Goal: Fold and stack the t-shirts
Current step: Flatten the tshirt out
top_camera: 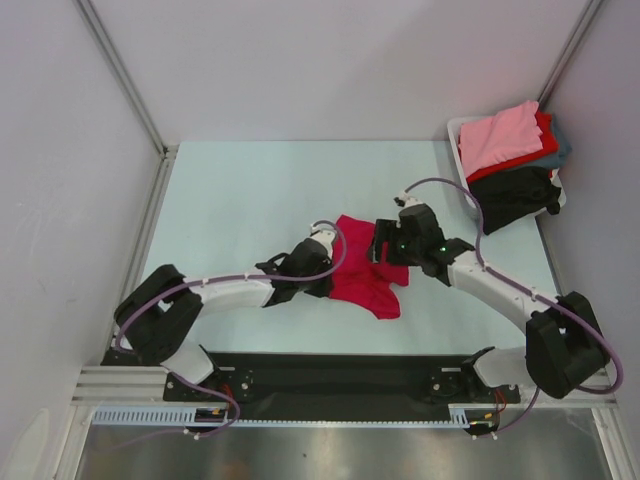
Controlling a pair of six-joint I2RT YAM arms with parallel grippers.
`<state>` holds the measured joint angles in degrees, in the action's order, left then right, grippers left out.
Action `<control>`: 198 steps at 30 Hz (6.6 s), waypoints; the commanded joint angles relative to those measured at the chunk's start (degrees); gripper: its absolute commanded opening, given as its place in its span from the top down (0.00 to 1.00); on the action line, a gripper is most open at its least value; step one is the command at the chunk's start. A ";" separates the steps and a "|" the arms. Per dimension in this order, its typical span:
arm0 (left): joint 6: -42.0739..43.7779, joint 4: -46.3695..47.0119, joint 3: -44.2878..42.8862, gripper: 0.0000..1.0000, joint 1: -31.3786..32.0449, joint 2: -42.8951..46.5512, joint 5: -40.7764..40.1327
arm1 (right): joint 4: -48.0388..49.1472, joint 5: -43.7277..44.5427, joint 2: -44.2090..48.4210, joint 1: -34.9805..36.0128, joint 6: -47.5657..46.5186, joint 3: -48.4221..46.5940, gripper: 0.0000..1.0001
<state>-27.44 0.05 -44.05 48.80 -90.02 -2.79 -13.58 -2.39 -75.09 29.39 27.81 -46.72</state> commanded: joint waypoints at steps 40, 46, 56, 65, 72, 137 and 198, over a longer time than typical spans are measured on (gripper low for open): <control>-9.91 -26.68 0.55 1.00 -14.61 58.00 -20.50 | -0.47 -14.48 25.51 -28.94 10.51 7.86 0.08; -8.59 -29.23 -0.51 1.00 -14.69 55.57 -19.19 | -2.85 -17.03 24.64 -21.23 3.50 6.29 0.16; -8.06 -30.29 -0.25 1.00 -14.78 54.33 -24.89 | -5.48 6.33 15.15 12.87 2.59 5.58 0.22; -14.30 -32.40 1.16 1.00 -15.22 56.26 -30.51 | -11.02 20.49 14.62 18.51 15.32 11.91 0.30; -19.22 -33.18 3.18 1.00 -15.31 60.92 -36.31 | -6.28 20.15 24.45 18.34 25.87 21.84 0.43; -23.08 -23.19 -9.22 1.00 -23.65 40.47 -29.47 | -15.89 9.87 20.30 -13.27 5.84 -9.80 1.00; -31.53 -16.75 19.71 0.14 -34.82 44.75 -17.25 | 6.64 8.20 3.20 -28.95 23.87 15.17 0.82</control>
<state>-57.65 -16.64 -24.73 14.48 -46.30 -18.28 -8.19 3.90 -72.27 0.56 51.92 -30.15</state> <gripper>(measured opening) 0.854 0.192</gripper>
